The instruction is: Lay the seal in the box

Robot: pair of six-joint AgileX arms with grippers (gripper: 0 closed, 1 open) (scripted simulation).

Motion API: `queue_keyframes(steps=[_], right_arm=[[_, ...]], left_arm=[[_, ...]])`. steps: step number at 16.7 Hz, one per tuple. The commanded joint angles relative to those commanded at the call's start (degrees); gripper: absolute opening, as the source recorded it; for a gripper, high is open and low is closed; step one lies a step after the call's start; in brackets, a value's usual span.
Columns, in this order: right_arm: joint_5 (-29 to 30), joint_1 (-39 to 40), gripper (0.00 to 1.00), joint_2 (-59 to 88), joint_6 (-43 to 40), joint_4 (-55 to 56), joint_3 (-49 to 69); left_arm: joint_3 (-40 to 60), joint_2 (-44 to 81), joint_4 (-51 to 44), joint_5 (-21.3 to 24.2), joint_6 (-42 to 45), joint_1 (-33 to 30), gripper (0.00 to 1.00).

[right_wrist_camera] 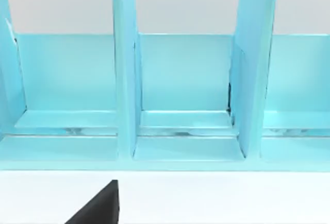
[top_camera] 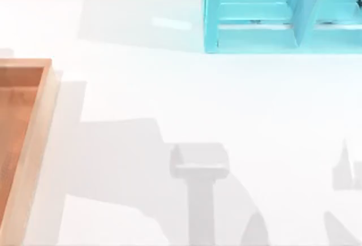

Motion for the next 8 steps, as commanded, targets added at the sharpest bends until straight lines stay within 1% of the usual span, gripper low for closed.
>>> queue_keyframes(steps=[2, 6, 8], right_arm=[[0.0, 0.0, 1.0, 0.0, 0.0, 0.0, 0.0], [0.0, 0.0, 1.0, 0.0, 0.0, 0.0, 0.0], [0.0, 0.0, 1.0, 0.0, 0.0, 0.0, 0.0]], left_arm=[[0.33, -0.08, -0.12, 0.06, 0.92, 0.9, 0.0], [-0.03, 0.0, 0.19, -0.08, 1.0, 0.67, 0.0], [-2.13, 0.13, 2.32, -0.07, 1.06, 0.71, 0.0]])
